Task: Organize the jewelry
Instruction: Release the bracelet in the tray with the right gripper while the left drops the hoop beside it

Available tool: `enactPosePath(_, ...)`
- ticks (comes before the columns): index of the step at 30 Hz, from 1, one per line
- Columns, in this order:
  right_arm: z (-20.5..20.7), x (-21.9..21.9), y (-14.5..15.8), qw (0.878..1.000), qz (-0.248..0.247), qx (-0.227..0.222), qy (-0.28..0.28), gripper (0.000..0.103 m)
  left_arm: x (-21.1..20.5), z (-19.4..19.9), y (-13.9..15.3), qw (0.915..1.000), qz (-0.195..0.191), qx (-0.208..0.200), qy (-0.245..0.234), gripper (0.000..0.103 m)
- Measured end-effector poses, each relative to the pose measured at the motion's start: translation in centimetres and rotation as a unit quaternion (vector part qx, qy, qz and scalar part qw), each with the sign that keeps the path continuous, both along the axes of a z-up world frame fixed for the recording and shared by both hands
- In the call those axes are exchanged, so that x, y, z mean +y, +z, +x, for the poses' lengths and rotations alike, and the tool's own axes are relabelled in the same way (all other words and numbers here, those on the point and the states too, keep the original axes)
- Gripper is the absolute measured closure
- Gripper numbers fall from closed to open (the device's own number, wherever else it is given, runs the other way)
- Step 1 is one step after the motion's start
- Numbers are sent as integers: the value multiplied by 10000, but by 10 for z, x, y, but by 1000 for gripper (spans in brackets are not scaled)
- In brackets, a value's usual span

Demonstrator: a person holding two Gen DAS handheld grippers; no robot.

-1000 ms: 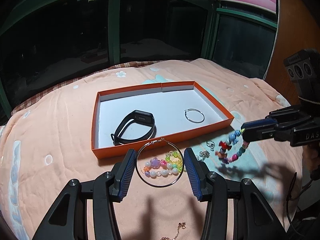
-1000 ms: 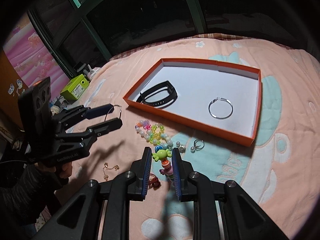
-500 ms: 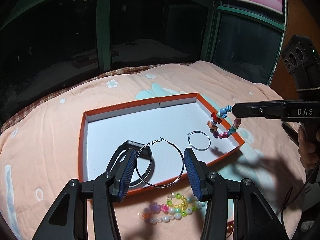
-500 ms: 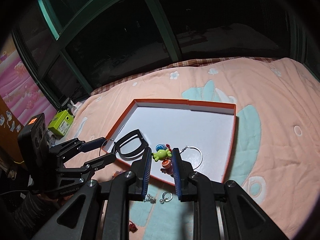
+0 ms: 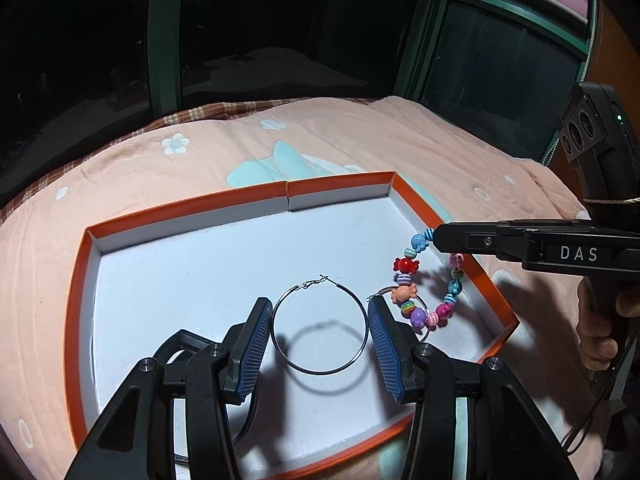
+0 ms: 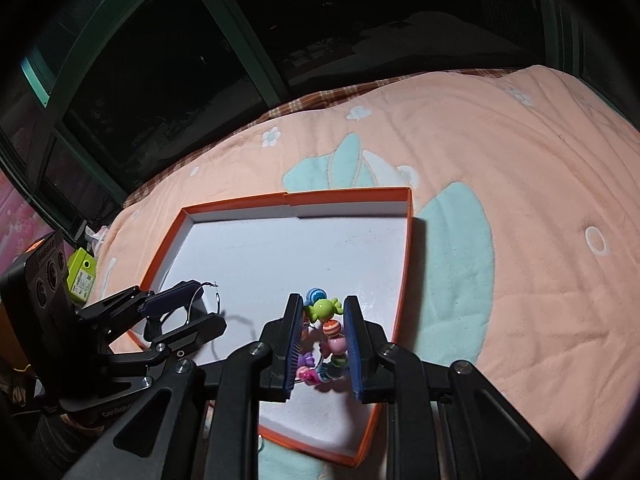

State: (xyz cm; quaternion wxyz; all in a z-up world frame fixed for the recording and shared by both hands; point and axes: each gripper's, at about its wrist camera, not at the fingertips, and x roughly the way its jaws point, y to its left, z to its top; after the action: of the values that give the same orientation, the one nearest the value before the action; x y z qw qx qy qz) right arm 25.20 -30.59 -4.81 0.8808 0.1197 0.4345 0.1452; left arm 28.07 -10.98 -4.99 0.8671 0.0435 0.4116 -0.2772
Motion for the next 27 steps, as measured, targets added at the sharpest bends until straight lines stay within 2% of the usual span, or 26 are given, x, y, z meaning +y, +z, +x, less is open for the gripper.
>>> enactPosePath(8,12,4,-6,9996,-269,-3,60,79,-4,3,-13,9999,6,157,-31,48)
enactPosePath(11,13,5,-9,9992,-396,2,69,79,-3,2,-11,9999,0,127,-5,37)
enactPosePath(12,14,5,-10,9990,-445,8,56,79,-2,1,-10,9999,-6,121,-1,37)
enactPosePath(15,12,3,-7,9991,-418,26,27,71,0,-1,-6,9999,-12,108,30,37)
enactPosePath(18,6,3,1,9987,-502,-47,52,65,7,-9,4,10000,-25,30,75,37)
enactPosePath(27,-41,29,22,9968,-622,-124,493,64,39,-54,33,9994,54,-209,273,37)
